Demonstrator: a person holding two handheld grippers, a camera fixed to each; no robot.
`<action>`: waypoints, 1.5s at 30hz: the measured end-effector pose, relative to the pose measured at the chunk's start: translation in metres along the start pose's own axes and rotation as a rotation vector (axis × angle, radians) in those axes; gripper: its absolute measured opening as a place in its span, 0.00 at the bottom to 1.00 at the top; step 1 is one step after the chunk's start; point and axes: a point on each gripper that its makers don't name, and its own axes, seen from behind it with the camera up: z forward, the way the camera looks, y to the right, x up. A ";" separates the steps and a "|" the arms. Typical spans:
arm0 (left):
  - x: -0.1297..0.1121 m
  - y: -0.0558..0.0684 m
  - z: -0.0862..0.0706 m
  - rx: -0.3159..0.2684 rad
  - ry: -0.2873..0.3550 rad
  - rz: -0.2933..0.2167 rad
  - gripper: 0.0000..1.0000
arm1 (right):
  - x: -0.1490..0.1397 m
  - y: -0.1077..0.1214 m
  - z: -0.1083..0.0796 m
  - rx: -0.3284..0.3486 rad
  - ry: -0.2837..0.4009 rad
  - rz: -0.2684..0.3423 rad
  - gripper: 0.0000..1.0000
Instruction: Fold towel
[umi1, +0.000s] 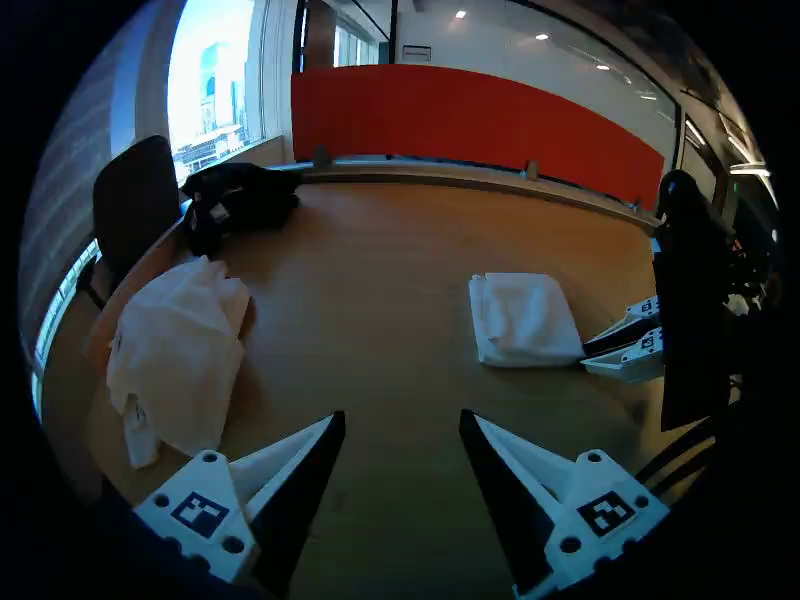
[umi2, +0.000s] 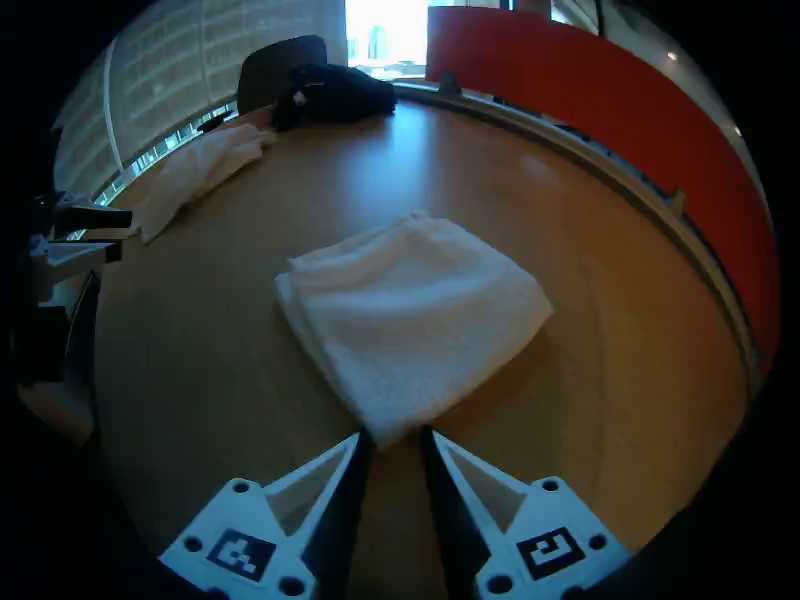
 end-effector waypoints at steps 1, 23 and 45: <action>0.000 0.000 0.000 0.000 0.000 0.000 0.84 | 0.000 0.001 0.000 -0.002 0.002 0.004 0.24; 0.000 0.000 -0.001 -0.003 0.000 -0.002 0.84 | 0.018 0.010 -0.015 0.000 0.053 0.006 0.06; 0.014 0.001 -0.007 -0.018 0.037 0.015 0.84 | 0.138 0.048 -0.074 -0.010 0.215 -0.111 0.06</action>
